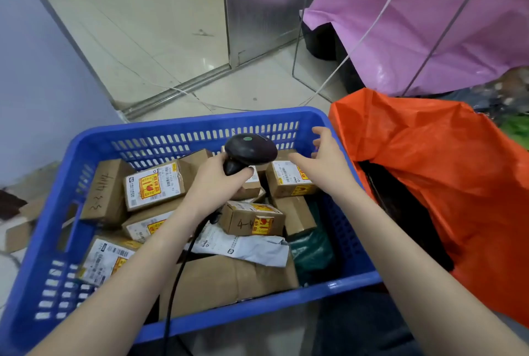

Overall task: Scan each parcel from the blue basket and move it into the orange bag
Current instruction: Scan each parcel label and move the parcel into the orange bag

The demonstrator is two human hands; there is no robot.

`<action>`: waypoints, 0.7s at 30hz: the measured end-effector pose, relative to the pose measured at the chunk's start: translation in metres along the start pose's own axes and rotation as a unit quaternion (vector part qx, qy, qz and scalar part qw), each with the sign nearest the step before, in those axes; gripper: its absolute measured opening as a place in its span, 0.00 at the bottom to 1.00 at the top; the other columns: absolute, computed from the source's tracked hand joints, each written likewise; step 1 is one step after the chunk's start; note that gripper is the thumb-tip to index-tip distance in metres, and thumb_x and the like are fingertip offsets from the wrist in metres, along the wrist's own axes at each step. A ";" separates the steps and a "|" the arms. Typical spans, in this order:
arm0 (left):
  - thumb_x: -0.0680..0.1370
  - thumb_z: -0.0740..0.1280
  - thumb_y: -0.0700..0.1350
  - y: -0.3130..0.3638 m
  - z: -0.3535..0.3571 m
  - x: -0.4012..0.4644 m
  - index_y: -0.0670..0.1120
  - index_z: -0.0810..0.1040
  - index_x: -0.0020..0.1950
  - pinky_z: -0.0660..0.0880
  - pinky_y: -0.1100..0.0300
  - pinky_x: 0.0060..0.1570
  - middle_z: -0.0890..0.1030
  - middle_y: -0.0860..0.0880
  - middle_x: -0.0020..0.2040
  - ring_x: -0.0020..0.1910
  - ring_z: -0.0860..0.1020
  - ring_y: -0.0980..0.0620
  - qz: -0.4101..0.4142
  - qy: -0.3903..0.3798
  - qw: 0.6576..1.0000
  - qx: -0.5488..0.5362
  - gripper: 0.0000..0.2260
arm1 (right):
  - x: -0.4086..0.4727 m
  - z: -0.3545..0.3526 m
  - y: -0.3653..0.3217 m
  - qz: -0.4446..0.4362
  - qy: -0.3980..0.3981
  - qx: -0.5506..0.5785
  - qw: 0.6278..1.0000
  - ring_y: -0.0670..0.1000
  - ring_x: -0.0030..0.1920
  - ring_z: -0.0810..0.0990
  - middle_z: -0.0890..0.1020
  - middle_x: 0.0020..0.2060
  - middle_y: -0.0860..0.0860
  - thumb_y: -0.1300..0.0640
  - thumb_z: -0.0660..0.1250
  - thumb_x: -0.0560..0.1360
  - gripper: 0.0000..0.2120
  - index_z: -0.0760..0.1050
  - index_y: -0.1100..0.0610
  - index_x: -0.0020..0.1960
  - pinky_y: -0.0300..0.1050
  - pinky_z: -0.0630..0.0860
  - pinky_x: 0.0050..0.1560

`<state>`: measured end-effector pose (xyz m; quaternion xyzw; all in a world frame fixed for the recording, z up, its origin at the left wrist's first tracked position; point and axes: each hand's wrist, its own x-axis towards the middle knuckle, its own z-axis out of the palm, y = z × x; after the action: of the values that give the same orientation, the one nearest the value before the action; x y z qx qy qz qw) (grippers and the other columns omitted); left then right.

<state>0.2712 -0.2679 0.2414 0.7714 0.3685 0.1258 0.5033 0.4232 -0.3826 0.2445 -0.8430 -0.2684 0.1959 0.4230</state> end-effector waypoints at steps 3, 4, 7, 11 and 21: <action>0.75 0.68 0.44 -0.017 0.003 0.011 0.50 0.75 0.44 0.71 0.66 0.34 0.79 0.50 0.34 0.35 0.78 0.56 -0.012 -0.005 1.000 0.003 0.02 | 0.013 0.019 0.017 0.019 -0.019 -0.042 0.999 0.53 0.67 0.68 0.66 0.68 0.54 0.55 0.71 0.72 0.36 0.57 0.54 0.75 0.44 0.66 0.60; 0.76 0.68 0.44 -0.023 0.004 0.014 0.50 0.75 0.43 0.71 0.67 0.34 0.79 0.51 0.33 0.35 0.78 0.56 -0.015 -0.005 1.000 0.002 0.03 | 0.017 0.024 0.024 0.024 -0.027 -0.062 0.997 0.54 0.68 0.67 0.65 0.69 0.55 0.54 0.71 0.72 0.37 0.56 0.54 0.75 0.46 0.66 0.62; 0.76 0.68 0.44 -0.041 0.009 0.026 0.51 0.74 0.41 0.69 0.70 0.31 0.79 0.52 0.31 0.32 0.77 0.58 -0.031 -0.003 0.999 -0.007 0.05 | 0.027 0.039 0.044 0.043 -0.060 -0.098 0.992 0.56 0.69 0.65 0.64 0.69 0.56 0.54 0.72 0.71 0.39 0.54 0.53 0.76 0.50 0.65 0.66; 0.75 0.68 0.45 -0.066 0.014 0.039 0.51 0.75 0.42 0.71 0.65 0.35 0.81 0.52 0.32 0.33 0.79 0.58 -0.057 -0.002 0.998 -0.002 0.04 | 0.034 0.062 0.064 0.064 -0.127 -0.117 0.983 0.56 0.71 0.63 0.62 0.72 0.57 0.55 0.73 0.71 0.41 0.54 0.54 0.76 0.48 0.65 0.67; 0.72 0.74 0.45 -0.115 0.022 0.044 0.46 0.76 0.51 0.71 0.59 0.42 0.80 0.51 0.45 0.45 0.77 0.55 -0.081 -0.025 0.995 0.043 0.11 | 0.021 0.121 0.088 0.114 -0.246 -0.151 0.951 0.58 0.67 0.69 0.66 0.67 0.56 0.39 0.70 0.70 0.36 0.62 0.52 0.71 0.51 0.69 0.65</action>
<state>0.2634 -0.2264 0.1232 0.7626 0.4221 0.0491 0.4878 0.3973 -0.3402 0.1016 -0.8478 -0.2929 0.4008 0.1868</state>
